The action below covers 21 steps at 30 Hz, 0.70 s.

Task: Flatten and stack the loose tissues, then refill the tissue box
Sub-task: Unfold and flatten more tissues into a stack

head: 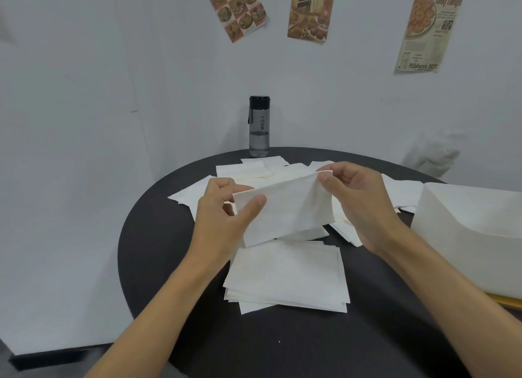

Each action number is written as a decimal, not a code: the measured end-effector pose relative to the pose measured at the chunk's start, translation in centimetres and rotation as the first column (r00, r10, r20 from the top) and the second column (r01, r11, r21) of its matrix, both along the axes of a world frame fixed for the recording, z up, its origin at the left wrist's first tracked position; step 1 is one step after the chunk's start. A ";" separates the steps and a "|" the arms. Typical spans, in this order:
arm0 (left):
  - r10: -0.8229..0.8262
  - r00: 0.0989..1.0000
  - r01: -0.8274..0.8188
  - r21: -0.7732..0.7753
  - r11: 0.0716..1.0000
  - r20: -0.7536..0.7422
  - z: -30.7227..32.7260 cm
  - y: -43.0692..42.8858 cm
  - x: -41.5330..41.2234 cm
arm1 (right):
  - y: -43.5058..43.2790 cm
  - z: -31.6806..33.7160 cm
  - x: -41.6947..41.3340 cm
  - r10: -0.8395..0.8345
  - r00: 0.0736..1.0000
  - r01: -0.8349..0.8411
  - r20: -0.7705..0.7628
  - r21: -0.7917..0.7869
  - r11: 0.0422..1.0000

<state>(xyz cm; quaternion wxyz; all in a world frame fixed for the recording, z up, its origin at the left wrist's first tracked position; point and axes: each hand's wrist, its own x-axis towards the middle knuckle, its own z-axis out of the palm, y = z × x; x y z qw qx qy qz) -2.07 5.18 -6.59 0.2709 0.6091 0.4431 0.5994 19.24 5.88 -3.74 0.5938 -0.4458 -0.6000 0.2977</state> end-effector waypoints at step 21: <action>-0.276 0.936 0.214 -0.270 0.939 -0.217 -1.0 -1.0 -1.9 | -0.4 -0.3 2.2 0.505 0.634 -0.230 0.586 -0.481 0.846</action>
